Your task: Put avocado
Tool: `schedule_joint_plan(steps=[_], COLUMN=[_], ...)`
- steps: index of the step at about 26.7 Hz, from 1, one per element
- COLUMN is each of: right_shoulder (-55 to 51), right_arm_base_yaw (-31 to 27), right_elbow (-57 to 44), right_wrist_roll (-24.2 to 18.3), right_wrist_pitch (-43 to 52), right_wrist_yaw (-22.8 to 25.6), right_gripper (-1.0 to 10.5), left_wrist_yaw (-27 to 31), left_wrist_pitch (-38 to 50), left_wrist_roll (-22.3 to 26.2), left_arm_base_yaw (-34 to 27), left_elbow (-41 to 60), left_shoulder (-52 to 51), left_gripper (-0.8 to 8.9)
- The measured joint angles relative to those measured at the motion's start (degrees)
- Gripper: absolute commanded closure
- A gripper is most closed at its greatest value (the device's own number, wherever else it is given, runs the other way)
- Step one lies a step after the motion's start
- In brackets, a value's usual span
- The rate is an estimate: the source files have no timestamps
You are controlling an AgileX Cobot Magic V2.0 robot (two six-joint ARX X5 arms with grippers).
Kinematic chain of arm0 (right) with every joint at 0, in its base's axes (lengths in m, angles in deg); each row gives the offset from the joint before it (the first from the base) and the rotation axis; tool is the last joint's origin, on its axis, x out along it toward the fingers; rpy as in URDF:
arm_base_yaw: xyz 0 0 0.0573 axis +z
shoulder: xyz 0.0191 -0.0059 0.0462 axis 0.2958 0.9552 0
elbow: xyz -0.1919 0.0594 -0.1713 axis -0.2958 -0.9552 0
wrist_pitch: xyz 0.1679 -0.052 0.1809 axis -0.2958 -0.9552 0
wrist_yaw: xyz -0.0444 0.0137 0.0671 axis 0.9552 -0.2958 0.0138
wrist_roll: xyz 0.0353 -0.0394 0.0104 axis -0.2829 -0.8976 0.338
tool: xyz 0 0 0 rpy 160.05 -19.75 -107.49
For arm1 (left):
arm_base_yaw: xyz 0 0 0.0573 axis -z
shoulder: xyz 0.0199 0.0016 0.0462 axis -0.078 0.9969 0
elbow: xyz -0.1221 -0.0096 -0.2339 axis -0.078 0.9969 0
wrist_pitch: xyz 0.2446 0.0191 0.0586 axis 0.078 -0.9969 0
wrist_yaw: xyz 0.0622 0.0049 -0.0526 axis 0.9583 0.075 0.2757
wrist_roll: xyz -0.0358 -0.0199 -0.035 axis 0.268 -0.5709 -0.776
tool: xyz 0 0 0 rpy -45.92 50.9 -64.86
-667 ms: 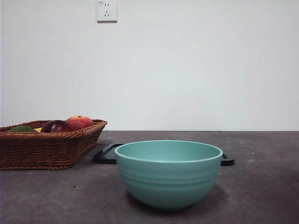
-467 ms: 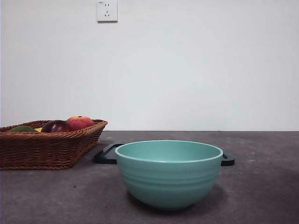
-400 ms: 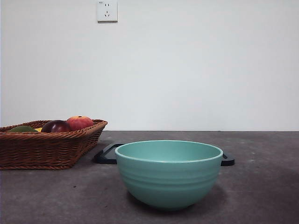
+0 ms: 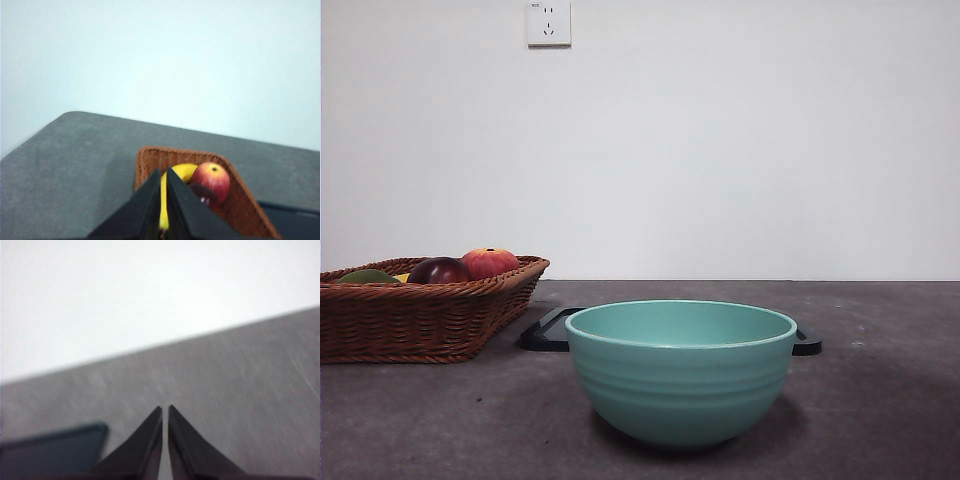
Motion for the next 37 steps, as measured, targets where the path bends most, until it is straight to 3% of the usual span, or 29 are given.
schedule_joint_plan(steps=[7, 13, 17, 25, 32, 37], right_shoulder=[2.47, 8.66, 13.73, 23.69, 32.61, 33.83], right_arm_base_yaw=[0.00, 0.00, 0.00, 0.00, 0.24, 1.11], right_elbow=[11.63, 19.69, 24.96, 35.80, 42.45, 42.93], right_wrist_roll=[3.41, 3.67, 3.26, -1.46, -7.30, -10.01], right_wrist_pitch=[-7.48, -13.90, -19.58, -25.62, -30.38, -31.76], right_wrist_yaw=[-1.62, -8.90, -14.25, -24.39, -34.05, -35.12], right_gripper=[9.3, 9.3, 9.3, 9.3, 9.3, 9.3], left_wrist_yaw=[-0.39, -5.29, -9.38, -10.08, -21.81, -28.00], left_wrist_pitch=[-0.85, -1.51, -7.69, -17.20, -22.36, -26.69], left_wrist_roll=[-2.75, -2.89, -1.57, 3.08, 5.73, 5.97], left_arm_base_yaw=[0.00, 1.01, 2.99, 7.13, 7.41, 7.41], left_elbow=[-9.94, -19.74, -26.82, -37.05, -40.37, -40.37], left_shoulder=[6.78, 16.04, 21.81, 27.08, 27.43, 27.69], left_gripper=[7.96, 7.96, 7.96, 7.97, 7.96, 7.96])
